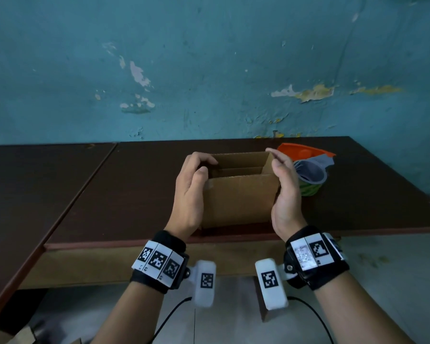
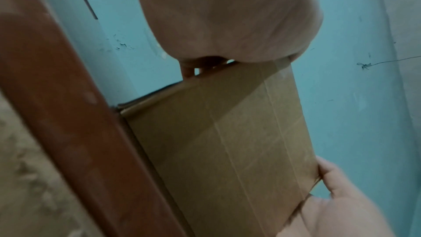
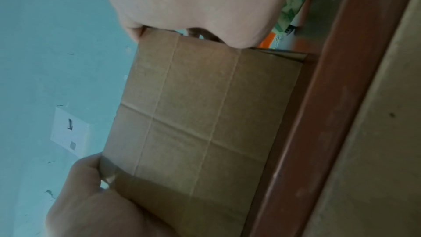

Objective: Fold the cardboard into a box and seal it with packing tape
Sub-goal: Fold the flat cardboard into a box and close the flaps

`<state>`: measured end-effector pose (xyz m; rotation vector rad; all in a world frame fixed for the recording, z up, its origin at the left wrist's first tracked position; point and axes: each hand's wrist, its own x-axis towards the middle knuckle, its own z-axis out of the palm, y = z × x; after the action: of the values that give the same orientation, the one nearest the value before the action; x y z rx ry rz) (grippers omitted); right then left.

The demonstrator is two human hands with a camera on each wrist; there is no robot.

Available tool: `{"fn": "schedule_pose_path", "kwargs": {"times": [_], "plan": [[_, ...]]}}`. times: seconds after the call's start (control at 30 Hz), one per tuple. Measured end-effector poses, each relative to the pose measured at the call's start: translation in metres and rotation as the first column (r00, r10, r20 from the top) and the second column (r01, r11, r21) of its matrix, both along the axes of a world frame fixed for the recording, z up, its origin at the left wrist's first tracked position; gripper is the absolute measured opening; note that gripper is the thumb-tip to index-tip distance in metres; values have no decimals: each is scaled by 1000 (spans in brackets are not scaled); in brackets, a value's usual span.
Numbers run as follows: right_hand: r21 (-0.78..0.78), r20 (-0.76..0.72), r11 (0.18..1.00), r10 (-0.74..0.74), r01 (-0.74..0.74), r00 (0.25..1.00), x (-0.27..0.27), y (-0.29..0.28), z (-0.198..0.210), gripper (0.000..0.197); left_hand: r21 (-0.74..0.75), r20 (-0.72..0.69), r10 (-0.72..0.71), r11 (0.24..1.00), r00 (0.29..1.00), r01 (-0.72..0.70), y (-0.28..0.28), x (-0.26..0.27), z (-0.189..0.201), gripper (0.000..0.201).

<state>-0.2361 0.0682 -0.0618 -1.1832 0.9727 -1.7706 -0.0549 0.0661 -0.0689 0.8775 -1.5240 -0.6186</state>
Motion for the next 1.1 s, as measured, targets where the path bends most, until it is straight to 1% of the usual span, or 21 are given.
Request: {"fn": "schedule_pose_path", "kwargs": {"times": [0.1, 0.23, 0.3, 0.37, 0.4, 0.47, 0.53, 0.6, 0.73, 0.87, 0.97, 1.03, 1.1], "plan": [[-5, -9, 1000, 3, -3, 1000, 1, -1, -2, 44, 31, 33, -67, 997, 997, 66, 0, 4, 2, 45], [3, -2, 1000, 3, -3, 1000, 2, -2, -1, 45, 94, 31, -148, 985, 988, 145, -1, 10, 5, 47], [9, 1, 1000, -2, 2, 1000, 3, -2, -1, 44, 117, 36, -168, 980, 985, 162, -1, 12, 5, 47], [18, -1, 1000, -3, 3, 1000, 4, -2, -1, 46, 135, 27, -153, 980, 988, 148, -1, 10, 5, 46], [23, 0, 1000, -5, 5, 1000, 5, -2, -1, 47, 142, 0, -140, 980, 990, 138, 1, 8, 5, 46], [28, 16, 1000, -10, 10, 1000, 6, -2, -2, 46, 169, -129, -134, 973, 983, 155, 5, 5, 7, 51], [34, 27, 999, -7, 6, 1000, 7, -2, -2, 42, 212, -288, -160, 951, 944, 226, 8, 6, 9, 56], [38, 24, 999, -1, 0, 1000, 8, -1, -1, 43, 262, -362, -193, 918, 912, 298, 8, 10, 12, 49], [35, 11, 999, -11, 11, 1000, 6, -2, -1, 47, 319, -386, -217, 880, 897, 351, 3, 15, 16, 41], [31, -7, 1000, -2, 2, 1000, 4, -1, -1, 46, 301, -350, -213, 896, 912, 325, 0, 14, 15, 37], [24, -13, 1000, -1, 2, 1000, 5, -2, -2, 43, 302, -399, -179, 900, 900, 313, 1, 10, 15, 51], [18, -13, 1000, -4, 4, 1000, 5, -3, -3, 39, 327, -464, -170, 880, 870, 346, -1, 8, 11, 61], [19, -14, 1000, -1, 1, 1000, 5, -3, -3, 37, 347, -513, -156, 862, 844, 370, -2, 7, 10, 65]]}}
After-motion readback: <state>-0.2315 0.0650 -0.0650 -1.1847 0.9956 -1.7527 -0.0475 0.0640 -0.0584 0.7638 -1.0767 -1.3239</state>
